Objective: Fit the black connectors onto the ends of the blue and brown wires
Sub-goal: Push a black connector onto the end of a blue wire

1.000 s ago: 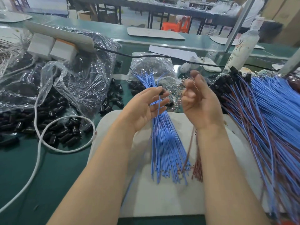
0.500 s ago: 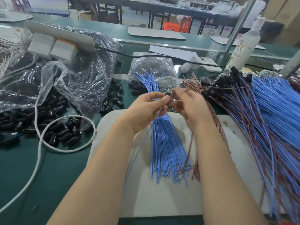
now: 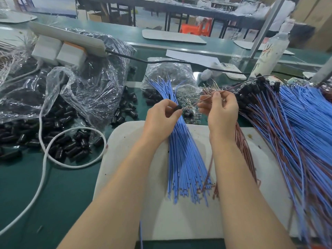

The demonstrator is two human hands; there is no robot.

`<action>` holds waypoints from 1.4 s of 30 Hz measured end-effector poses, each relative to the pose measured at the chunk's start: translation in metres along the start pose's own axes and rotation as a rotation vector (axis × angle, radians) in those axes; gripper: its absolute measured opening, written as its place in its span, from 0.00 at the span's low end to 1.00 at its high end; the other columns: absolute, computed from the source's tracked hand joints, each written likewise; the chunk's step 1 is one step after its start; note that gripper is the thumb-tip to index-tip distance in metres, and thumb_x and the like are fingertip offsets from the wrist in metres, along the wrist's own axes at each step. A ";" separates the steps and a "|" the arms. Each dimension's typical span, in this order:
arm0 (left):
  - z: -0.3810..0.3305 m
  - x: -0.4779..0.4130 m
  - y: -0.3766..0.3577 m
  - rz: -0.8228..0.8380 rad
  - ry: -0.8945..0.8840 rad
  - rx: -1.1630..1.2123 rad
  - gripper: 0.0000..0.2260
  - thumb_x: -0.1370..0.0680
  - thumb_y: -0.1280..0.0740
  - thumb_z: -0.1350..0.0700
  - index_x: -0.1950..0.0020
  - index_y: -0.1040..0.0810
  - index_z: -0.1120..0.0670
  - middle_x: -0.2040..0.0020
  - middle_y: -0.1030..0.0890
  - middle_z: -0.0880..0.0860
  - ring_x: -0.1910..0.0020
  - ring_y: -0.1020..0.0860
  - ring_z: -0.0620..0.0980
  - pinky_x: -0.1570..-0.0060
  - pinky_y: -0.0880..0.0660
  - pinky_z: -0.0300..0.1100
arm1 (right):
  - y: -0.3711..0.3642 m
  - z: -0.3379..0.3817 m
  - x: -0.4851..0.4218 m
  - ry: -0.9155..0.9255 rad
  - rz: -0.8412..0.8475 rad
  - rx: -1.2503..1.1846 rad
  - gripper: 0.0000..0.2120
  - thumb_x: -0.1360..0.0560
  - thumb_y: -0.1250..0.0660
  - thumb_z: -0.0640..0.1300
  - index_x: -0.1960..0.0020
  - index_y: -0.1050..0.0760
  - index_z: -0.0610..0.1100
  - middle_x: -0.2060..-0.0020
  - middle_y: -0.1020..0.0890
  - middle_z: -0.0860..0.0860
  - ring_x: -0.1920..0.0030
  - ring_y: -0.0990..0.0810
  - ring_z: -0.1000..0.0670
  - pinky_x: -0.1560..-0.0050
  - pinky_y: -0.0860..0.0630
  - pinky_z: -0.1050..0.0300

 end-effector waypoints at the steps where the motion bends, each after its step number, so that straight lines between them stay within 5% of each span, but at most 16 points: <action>1: -0.001 0.000 0.000 -0.012 -0.019 -0.033 0.02 0.24 0.31 0.55 0.56 0.23 0.51 0.64 0.20 0.46 0.64 0.23 0.44 0.59 0.26 0.38 | -0.001 0.001 0.001 0.023 0.001 0.008 0.08 0.18 0.45 0.40 0.54 0.31 0.47 0.63 0.18 0.48 0.68 0.20 0.53 0.66 0.23 0.62; 6: -0.004 0.003 0.000 -0.003 -0.053 -0.087 0.02 0.25 0.30 0.55 0.56 0.23 0.51 0.65 0.23 0.43 0.64 0.24 0.44 0.62 0.29 0.32 | -0.001 0.004 0.002 0.068 0.002 -0.007 0.07 0.18 0.46 0.40 0.53 0.32 0.46 0.63 0.18 0.46 0.68 0.19 0.52 0.66 0.23 0.62; 17: -0.010 0.005 -0.002 0.001 -0.146 -0.194 0.04 0.25 0.30 0.54 0.52 0.20 0.52 0.62 0.21 0.47 0.58 0.22 0.50 0.53 0.25 0.45 | -0.009 0.002 0.006 0.137 0.109 0.260 0.05 0.19 0.43 0.40 0.52 0.30 0.41 0.63 0.18 0.48 0.67 0.19 0.53 0.59 0.21 0.53; 23: -0.011 0.004 0.002 -0.064 -0.156 -0.393 0.07 0.24 0.32 0.49 0.48 0.20 0.49 0.55 0.24 0.45 0.49 0.24 0.49 0.44 0.31 0.48 | -0.009 0.006 0.008 0.206 0.075 0.414 0.06 0.21 0.39 0.42 0.54 0.26 0.43 0.60 0.18 0.46 0.59 0.19 0.46 0.50 0.23 0.45; 31: -0.014 0.005 -0.001 -0.054 -0.216 -0.415 0.09 0.23 0.32 0.50 0.46 0.20 0.51 0.52 0.21 0.49 0.48 0.25 0.50 0.44 0.33 0.47 | -0.006 0.006 0.006 0.252 0.083 0.517 0.06 0.22 0.37 0.43 0.56 0.25 0.42 0.62 0.18 0.47 0.61 0.21 0.50 0.56 0.27 0.61; 37: -0.017 0.006 -0.002 -0.044 -0.228 -0.374 0.07 0.24 0.31 0.52 0.48 0.19 0.52 0.53 0.19 0.50 0.51 0.23 0.51 0.44 0.29 0.51 | -0.007 0.008 0.008 0.296 0.080 0.556 0.06 0.21 0.38 0.41 0.53 0.24 0.40 0.62 0.19 0.48 0.62 0.22 0.51 0.57 0.28 0.61; 42: -0.018 0.006 -0.004 -0.025 -0.251 -0.314 0.05 0.24 0.31 0.55 0.51 0.19 0.55 0.56 0.18 0.51 0.54 0.22 0.52 0.47 0.27 0.53 | -0.012 0.005 0.009 0.247 0.168 0.555 0.07 0.21 0.38 0.41 0.52 0.23 0.39 0.61 0.18 0.48 0.58 0.19 0.48 0.50 0.23 0.49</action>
Point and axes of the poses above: each hand's wrist, its own x-axis away from the middle knuckle, its own y-axis out of the back of the hand, z = x × y, the point moved 4 cm from there along -x, towards the middle knuckle
